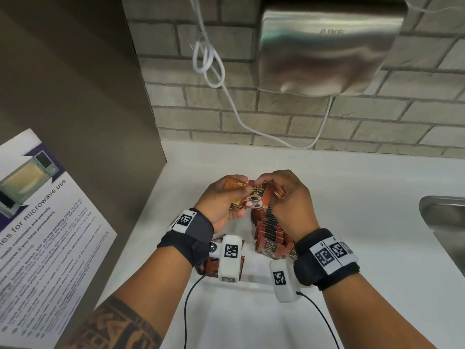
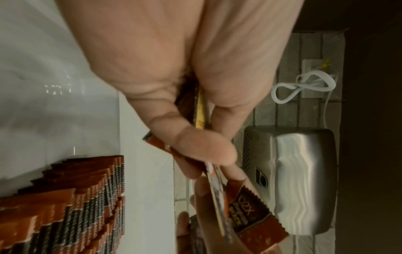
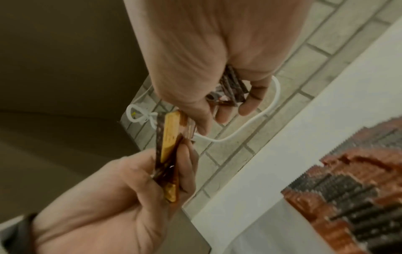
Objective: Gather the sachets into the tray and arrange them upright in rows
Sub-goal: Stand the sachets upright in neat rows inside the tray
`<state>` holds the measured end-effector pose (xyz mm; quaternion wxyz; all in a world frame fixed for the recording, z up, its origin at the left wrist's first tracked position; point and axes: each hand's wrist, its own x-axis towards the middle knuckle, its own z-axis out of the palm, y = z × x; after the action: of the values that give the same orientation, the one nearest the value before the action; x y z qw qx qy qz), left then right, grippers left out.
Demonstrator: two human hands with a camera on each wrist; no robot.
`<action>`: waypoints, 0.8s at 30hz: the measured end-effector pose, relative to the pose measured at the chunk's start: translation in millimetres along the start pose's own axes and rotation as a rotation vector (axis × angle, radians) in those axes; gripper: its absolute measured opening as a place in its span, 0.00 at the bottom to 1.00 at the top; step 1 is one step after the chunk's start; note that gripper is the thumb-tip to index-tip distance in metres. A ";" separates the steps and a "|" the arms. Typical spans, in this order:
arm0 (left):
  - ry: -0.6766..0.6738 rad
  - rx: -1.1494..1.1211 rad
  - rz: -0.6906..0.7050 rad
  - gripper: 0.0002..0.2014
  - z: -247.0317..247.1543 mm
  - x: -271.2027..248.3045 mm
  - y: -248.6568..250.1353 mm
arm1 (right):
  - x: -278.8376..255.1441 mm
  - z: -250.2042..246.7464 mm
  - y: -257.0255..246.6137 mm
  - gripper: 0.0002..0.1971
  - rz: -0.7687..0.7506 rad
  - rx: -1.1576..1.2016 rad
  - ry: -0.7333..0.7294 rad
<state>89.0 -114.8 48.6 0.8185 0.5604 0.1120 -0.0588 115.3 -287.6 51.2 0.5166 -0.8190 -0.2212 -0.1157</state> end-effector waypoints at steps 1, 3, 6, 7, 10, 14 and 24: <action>0.016 0.019 0.026 0.09 -1.7 0.9 -0.3 | 0.4 -1.1 1.0 0.21 0.071 0.046 0.026; 0.024 0.047 0.064 0.10 -4.1 1.9 -0.7 | 1.1 -2.4 -2.1 0.17 0.259 0.206 0.063; 0.017 0.078 0.100 0.11 -3.4 1.4 -1.7 | 2.1 -8.1 -14.8 0.10 0.548 0.522 -0.025; 0.031 0.086 0.113 0.11 -2.8 1.3 -2.3 | 2.3 -9.7 -17.3 0.13 0.611 0.593 -0.081; 0.093 0.079 0.144 0.11 -1.2 1.6 -3.2 | 2.1 -13.0 -18.4 0.24 0.676 0.742 -0.215; 0.122 0.093 0.162 0.11 4.2 0.7 -5.0 | -0.6 -3.8 -14.5 0.25 0.586 0.646 -0.287; 0.065 0.067 0.162 0.14 -1.8 -2.1 -1.0 | 1.0 -8.9 -17.0 0.18 0.567 0.661 -0.151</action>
<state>86.5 -113.6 47.5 0.7972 0.5965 0.0908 0.0221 108.3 -289.1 69.1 0.7445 -0.6443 -0.0501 0.1678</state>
